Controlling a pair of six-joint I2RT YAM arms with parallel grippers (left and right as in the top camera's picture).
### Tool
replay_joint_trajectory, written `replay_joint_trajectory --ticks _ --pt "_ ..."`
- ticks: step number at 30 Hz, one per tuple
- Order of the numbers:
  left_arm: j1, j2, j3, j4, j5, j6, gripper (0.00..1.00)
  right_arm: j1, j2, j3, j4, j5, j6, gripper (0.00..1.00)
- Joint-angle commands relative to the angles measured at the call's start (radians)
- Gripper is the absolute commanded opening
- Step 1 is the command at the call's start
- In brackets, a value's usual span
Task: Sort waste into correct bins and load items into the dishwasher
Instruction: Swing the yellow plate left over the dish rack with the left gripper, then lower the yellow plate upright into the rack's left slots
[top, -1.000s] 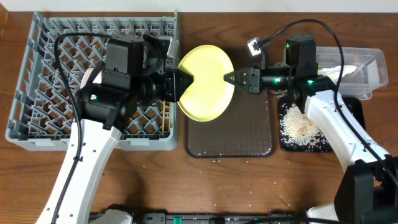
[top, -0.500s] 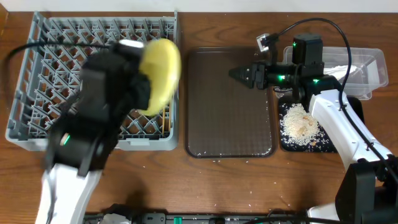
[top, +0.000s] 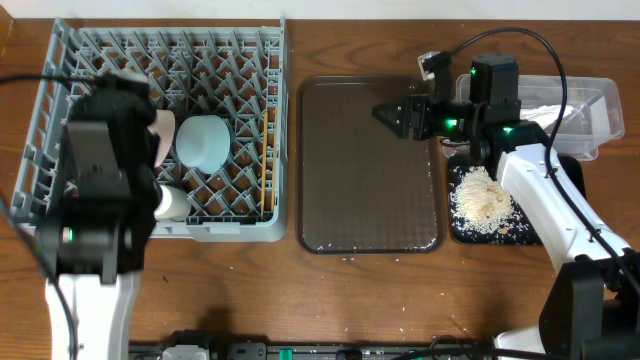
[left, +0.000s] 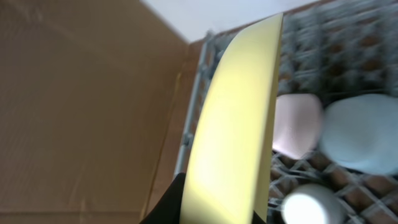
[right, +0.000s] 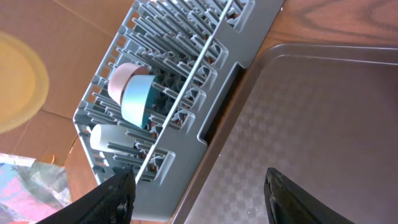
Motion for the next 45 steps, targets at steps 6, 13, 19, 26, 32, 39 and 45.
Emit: replay_joint_trajectory --ticks 6,13,19,26,32,39,45 --pt "0.158 0.222 -0.007 0.091 0.073 0.066 0.08 0.000 -0.021 0.002 -0.032 0.002 -0.004 0.64" --pt "0.163 0.391 -0.007 0.132 0.079 0.154 0.08 0.000 -0.021 0.002 -0.039 0.002 -0.004 0.65" --pt "0.164 0.505 -0.007 0.142 0.079 0.165 0.08 0.000 -0.021 0.002 -0.066 0.003 -0.004 0.65" --pt "0.165 0.526 -0.006 0.147 0.089 0.161 0.17 0.000 -0.021 0.002 -0.074 0.003 -0.005 0.65" --pt "0.165 0.526 -0.006 0.169 0.039 0.161 0.19 0.000 -0.021 0.002 -0.078 0.002 -0.004 0.65" --pt "0.167 0.518 -0.006 0.227 -0.038 0.161 0.13 0.014 -0.021 0.002 -0.086 0.022 -0.005 0.65" --pt "0.187 0.530 -0.007 0.225 0.031 0.161 0.13 0.019 -0.021 0.002 -0.087 0.048 -0.005 0.66"
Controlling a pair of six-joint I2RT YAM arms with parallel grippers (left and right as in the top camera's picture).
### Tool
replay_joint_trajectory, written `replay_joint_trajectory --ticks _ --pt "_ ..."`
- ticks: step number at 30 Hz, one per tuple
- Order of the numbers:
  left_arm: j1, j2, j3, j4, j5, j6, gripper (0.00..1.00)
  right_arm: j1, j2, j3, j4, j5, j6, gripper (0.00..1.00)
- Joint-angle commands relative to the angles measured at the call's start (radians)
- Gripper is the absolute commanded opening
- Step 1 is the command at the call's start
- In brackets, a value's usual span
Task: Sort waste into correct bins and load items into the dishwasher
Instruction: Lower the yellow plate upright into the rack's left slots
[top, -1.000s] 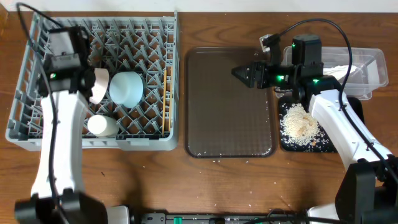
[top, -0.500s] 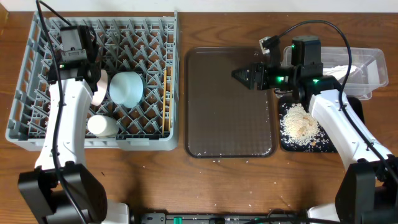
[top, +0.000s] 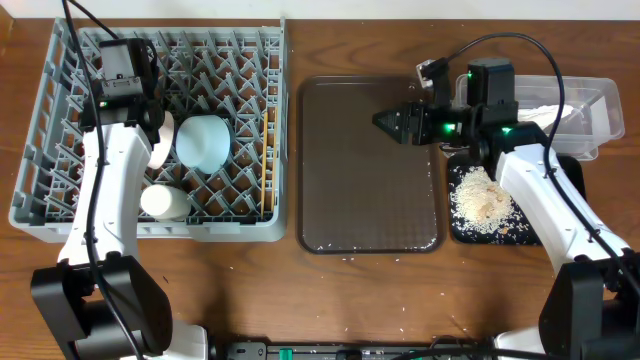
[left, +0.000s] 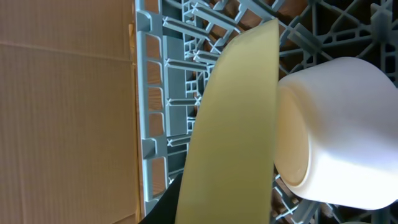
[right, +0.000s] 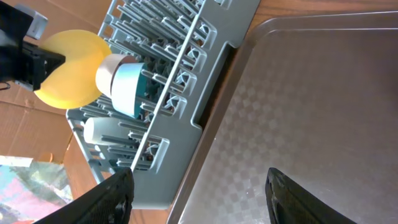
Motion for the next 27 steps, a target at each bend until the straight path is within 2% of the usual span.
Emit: replay_joint_trajectory --ticks 1,13,27 --pt "0.038 0.013 -0.004 0.010 -0.016 0.003 0.13 0.012 -0.021 0.002 -0.004 0.017 -0.004 0.66" --pt "0.061 0.031 -0.004 -0.008 0.013 -0.015 0.14 0.013 -0.021 0.002 -0.006 0.020 -0.008 0.66" --pt "0.058 -0.059 -0.004 0.014 -0.001 -0.016 0.10 0.013 -0.021 0.002 -0.005 0.028 -0.008 0.68"
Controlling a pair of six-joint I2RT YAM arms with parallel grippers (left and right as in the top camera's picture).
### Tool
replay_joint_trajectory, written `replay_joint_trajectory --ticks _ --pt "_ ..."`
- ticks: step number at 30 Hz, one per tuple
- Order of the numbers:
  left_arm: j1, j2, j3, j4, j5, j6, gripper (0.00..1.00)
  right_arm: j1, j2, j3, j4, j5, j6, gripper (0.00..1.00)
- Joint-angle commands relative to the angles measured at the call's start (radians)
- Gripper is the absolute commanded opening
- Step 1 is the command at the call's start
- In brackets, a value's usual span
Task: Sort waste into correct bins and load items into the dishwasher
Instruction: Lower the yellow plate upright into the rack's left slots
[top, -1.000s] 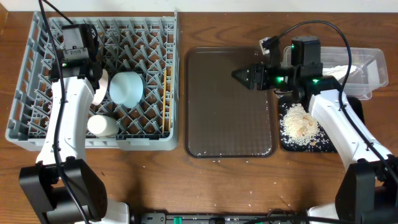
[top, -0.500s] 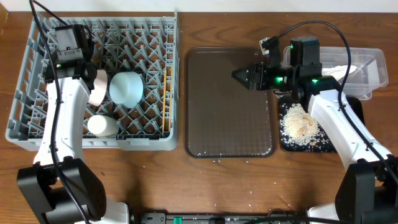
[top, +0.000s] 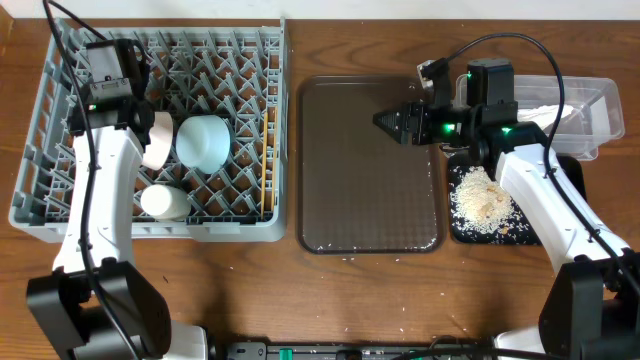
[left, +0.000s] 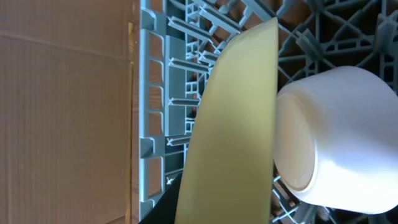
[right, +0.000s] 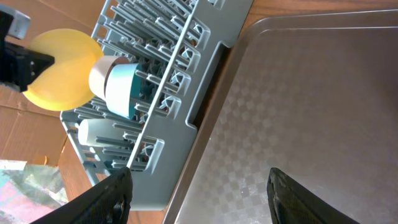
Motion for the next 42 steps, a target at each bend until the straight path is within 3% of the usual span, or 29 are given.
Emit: replay_joint_trajectory --ticks 1,11,15,25,30,34,42 --pt "0.024 -0.031 -0.004 0.010 -0.035 0.007 0.10 0.012 -0.021 0.002 0.001 0.006 -0.008 0.67" --pt "0.021 -0.061 -0.004 0.014 -0.080 0.007 0.07 0.012 -0.021 0.002 0.000 0.006 -0.008 0.68" --pt "0.030 -0.035 -0.004 -0.022 0.061 0.006 0.07 0.012 -0.021 0.002 0.000 0.006 -0.008 0.68" --pt "0.024 0.056 -0.004 -0.047 0.100 -0.046 0.08 0.012 -0.021 0.002 -0.001 0.006 -0.008 0.68" --pt "0.004 0.030 -0.004 -0.031 -0.045 -0.038 0.07 0.012 -0.021 0.002 -0.002 0.006 -0.008 0.68" --pt "0.001 -0.018 -0.004 -0.023 -0.048 -0.034 0.07 0.012 -0.021 0.002 -0.010 0.006 -0.008 0.68" --pt "0.001 -0.053 -0.004 -0.054 0.092 -0.062 0.07 0.012 -0.021 0.001 -0.027 0.018 -0.008 0.68"
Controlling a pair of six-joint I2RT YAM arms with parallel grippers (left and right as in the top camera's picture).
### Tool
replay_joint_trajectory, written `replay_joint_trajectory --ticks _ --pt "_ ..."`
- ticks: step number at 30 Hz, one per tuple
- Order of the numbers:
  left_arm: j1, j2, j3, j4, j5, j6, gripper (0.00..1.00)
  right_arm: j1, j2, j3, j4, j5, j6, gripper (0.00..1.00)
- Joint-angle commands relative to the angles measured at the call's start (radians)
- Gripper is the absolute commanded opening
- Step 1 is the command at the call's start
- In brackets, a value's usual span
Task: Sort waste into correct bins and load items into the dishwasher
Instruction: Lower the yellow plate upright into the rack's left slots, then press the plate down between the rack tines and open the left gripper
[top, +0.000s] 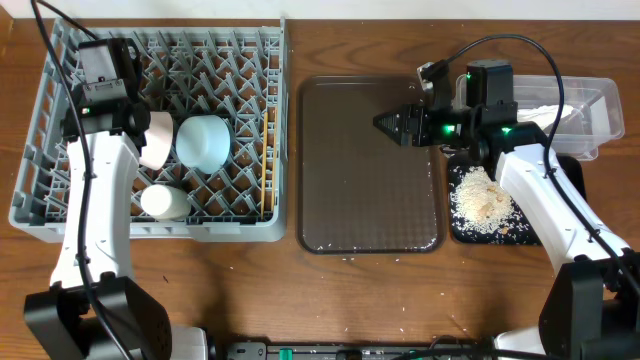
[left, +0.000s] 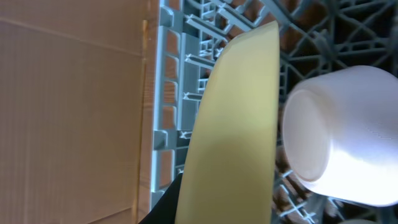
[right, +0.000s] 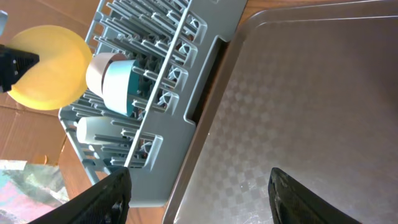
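My left gripper (left: 219, 208) is shut on a yellow plate (left: 239, 118), held on edge over the left side of the grey dish rack (top: 250, 60). The plate stands close beside a pink-white cup (left: 342, 143). From overhead the left wrist (top: 103, 80) hides the plate. The right wrist view shows the plate (right: 46, 68) left of the cup and a light blue bowl (right: 118, 87). My right gripper (top: 388, 122) is open and empty above the brown tray (top: 370, 200).
A white cup (top: 165, 202) lies in the rack's front row, near the light blue bowl (top: 205, 140). Right of the tray sit a black container (top: 520, 232) holding food scraps (top: 483, 198) and a clear plastic box (top: 575, 105).
My left gripper has shifted slightly to the left over the rack, still holding the plate on edge next to the cup. The right arm has not moved.
At first my left arm was raised high over the rack's left side with the yellow plate in its grip. Later it was low at the rack's back left, plate beside the pink-white cup, and it has edged left since. My right gripper stayed open over the tray.
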Motion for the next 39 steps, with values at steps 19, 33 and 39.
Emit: replay_joint_trajectory --ticks 19,33,39 --pt "0.040 0.050 -0.011 -0.006 0.170 -0.040 0.08 0.012 -0.021 0.001 -0.014 0.023 -0.007 0.69" --pt "0.045 0.046 -0.011 -0.003 0.170 -0.047 0.52 0.012 -0.021 0.001 -0.014 0.026 -0.008 0.69" --pt "0.045 0.035 -0.011 0.001 0.170 -0.083 0.54 0.012 -0.021 0.001 -0.014 0.027 -0.008 0.70"
